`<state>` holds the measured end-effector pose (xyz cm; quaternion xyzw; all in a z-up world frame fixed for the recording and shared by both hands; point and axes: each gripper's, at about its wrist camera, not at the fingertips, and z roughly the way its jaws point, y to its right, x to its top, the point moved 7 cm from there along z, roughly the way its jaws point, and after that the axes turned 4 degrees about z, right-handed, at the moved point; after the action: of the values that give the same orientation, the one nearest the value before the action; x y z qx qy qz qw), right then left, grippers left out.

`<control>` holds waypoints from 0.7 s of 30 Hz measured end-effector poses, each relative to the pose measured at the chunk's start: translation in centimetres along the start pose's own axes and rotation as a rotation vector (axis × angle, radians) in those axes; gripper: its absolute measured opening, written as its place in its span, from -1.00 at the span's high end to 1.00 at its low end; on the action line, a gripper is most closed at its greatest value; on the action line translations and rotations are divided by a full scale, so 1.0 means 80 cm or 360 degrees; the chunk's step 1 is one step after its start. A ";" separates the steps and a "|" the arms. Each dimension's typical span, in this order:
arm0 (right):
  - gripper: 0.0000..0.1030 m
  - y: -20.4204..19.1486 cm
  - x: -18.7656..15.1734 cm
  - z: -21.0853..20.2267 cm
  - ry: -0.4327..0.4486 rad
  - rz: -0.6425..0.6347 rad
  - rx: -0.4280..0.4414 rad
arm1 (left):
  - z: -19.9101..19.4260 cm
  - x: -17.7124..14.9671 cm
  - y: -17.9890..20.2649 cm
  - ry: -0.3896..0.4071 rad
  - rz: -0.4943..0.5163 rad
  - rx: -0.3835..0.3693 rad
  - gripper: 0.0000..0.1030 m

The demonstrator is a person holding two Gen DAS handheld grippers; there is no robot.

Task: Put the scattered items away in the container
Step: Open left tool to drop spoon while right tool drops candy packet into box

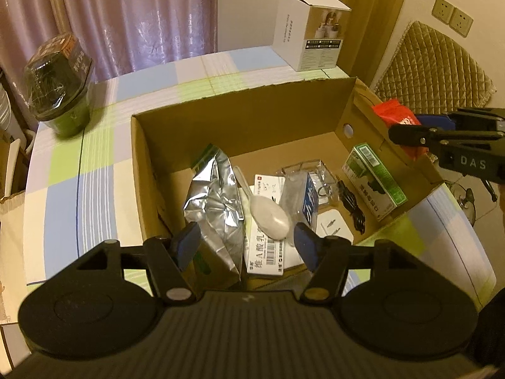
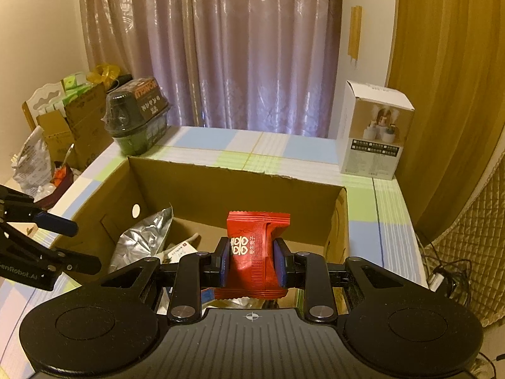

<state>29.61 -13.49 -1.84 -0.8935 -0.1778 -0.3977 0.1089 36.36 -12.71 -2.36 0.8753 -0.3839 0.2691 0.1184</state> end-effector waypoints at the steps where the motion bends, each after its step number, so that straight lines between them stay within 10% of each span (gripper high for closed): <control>1: 0.39 0.000 0.000 0.000 -0.0001 0.0001 -0.0001 | -0.001 0.000 0.001 0.0001 0.0003 0.0003 -0.18; 16: 0.33 -0.009 0.003 0.011 -0.0021 -0.0004 0.0039 | -0.006 0.002 0.005 0.0027 -0.0021 0.0007 -0.26; 18: -0.88 -0.009 0.006 0.012 0.0009 -0.0002 0.0024 | -0.005 0.001 0.005 0.0026 -0.0023 0.0010 -0.27; 21: -1.00 -0.009 0.010 0.008 0.0063 0.0012 0.0027 | -0.005 0.000 0.004 0.0026 -0.0031 0.0011 -0.27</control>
<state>30.25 -12.44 -1.63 -0.8851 -0.1756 -0.4135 0.1213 35.97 -12.74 -2.03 0.8772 -0.3735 0.2764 0.1210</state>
